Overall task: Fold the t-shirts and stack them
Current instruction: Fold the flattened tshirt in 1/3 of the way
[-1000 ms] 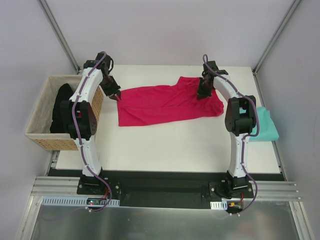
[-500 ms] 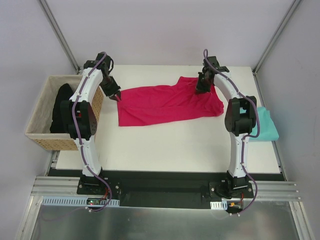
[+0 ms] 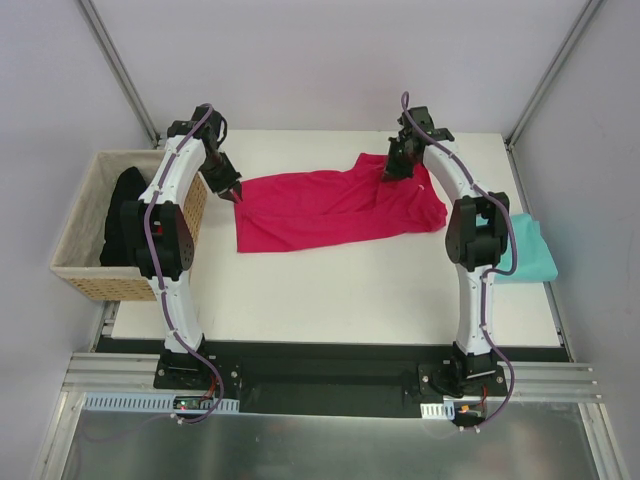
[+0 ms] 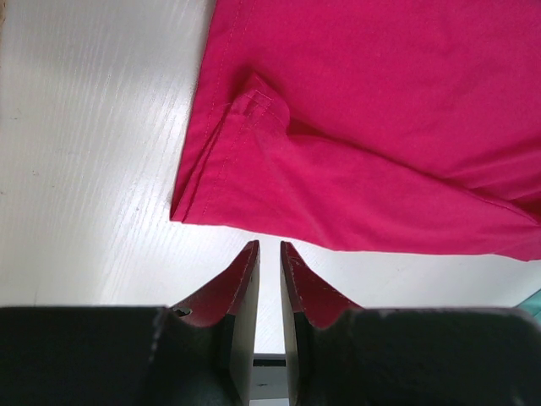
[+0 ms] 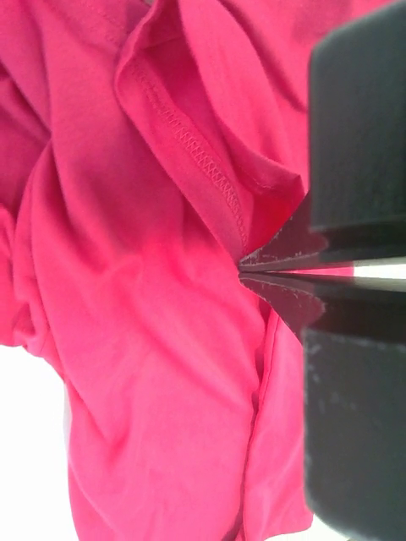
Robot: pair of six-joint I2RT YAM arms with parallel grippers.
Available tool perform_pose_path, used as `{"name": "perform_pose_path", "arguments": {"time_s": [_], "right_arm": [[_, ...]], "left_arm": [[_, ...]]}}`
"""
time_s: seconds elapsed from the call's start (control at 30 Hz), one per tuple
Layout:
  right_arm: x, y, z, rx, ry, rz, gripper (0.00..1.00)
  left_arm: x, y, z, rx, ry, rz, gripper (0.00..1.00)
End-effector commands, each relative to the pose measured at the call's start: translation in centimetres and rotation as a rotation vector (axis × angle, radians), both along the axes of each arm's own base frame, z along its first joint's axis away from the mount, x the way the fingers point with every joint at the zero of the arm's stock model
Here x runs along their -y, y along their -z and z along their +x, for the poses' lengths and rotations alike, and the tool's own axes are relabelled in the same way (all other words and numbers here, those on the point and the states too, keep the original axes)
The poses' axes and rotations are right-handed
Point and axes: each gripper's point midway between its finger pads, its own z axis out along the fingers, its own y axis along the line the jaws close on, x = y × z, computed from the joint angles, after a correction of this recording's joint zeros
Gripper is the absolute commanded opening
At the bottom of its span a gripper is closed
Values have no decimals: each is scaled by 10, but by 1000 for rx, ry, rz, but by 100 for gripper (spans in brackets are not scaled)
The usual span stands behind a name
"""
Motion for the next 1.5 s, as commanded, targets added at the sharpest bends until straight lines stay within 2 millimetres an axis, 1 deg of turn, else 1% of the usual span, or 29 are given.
{"name": "perform_pose_path", "arguments": {"time_s": [0.0,0.03,0.07,0.13,0.2,0.27,0.3,0.37,0.4,0.43,0.5,0.53,0.57,0.6,0.63,0.67,0.7,0.73,0.77,0.8,0.9,1.03,1.1,1.2,1.43,1.47], "right_arm": [[-12,-15,9,42,-43,38,14],[-14,-16,9,41,-54,46,29],[-15,-16,8,40,-58,45,36],[-15,-18,9,47,-60,44,47],[-13,-25,9,65,-64,34,48],[-6,-29,12,85,-54,9,49],[-1,-34,14,101,-42,-12,49],[9,-36,12,101,-27,-42,49],[20,-35,12,101,1,-79,49],[27,-34,5,87,14,-96,49],[41,-32,0,80,51,-123,48],[46,-27,-10,67,63,-133,48],[51,-26,-13,63,77,-141,48],[58,-23,-18,58,104,-155,46],[60,-22,-21,61,116,-155,44],[68,-20,-32,52,138,-180,41],[72,-18,-35,52,153,-193,34],[74,-19,-38,53,170,-193,30],[76,-16,-47,40,174,-199,26],[78,-13,-51,34,180,-210,18],[85,-6,-62,7,204,-231,10],[93,9,-74,-50,231,-255,7],[100,17,-78,-83,257,-258,4],[113,24,-84,-114,314,-263,2],[140,35,-87,-158,419,-288,1],[147,35,-86,-161,438,-290,1]], "left_arm": [[-1,-6,-4,-7,12,-14,15],[0,-6,-3,-7,13,-17,15],[0,-6,-3,-5,15,-17,15],[0,-6,-3,-6,13,-17,15],[0,-6,-3,-6,13,-17,15],[0,-7,-3,-4,14,-19,15],[0,-7,-3,-3,13,-16,15],[0,-7,-3,-4,15,-19,15],[0,-8,-3,-2,15,-19,15],[0,-8,-4,-4,16,-17,15],[-1,-8,-4,-2,14,-16,15],[-1,-8,-3,0,16,-15,15],[1,-8,-4,-2,17,-19,15],[0,-7,-3,-6,16,-20,15],[0,-8,-3,-1,17,-21,15],[1,-8,-2,1,18,-24,15],[1,-9,-2,2,18,-24,15],[2,-10,-2,4,20,-27,15],[2,-10,-2,4,21,-29,15],[2,-10,-2,6,23,-30,15],[3,-10,-4,1,24,-35,15],[3,-8,-5,-7,26,-38,15],[3,-9,-5,-5,26,-38,15],[2,-11,-6,1,25,-32,15],[2,-9,-8,-13,15,-31,15],[2,-9,-7,-13,14,-31,15]]}}
